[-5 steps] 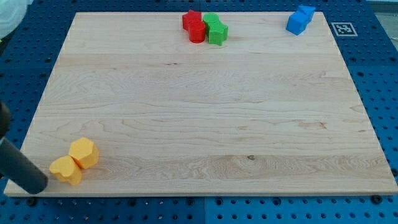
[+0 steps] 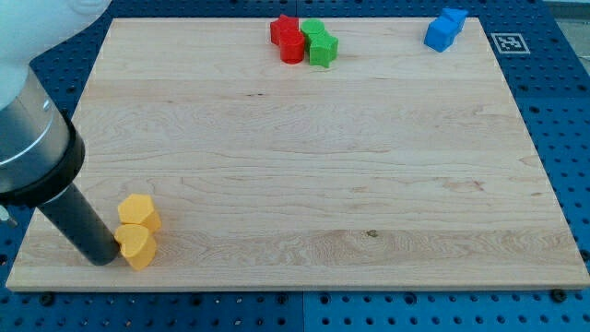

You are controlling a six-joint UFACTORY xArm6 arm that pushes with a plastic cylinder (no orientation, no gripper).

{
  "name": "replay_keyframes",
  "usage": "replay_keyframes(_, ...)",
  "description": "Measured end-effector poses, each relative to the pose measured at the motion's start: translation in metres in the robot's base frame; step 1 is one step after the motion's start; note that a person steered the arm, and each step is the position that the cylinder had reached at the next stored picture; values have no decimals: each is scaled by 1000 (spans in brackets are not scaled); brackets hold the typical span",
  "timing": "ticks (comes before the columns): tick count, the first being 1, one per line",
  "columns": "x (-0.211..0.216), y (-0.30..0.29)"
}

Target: Slide the yellow heart toward the blue cube

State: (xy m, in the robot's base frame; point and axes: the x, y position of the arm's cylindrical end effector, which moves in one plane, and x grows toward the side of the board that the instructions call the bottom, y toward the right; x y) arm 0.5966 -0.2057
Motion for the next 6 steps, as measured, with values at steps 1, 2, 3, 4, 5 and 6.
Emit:
replay_keyframes(1,6,0)
replay_keyframes(2,7,2)
replay_keyframes(3,7,18)
replay_keyframes(4,7,35)
replay_keyframes(5,3,54)
replay_keyframes(6,-4,70)
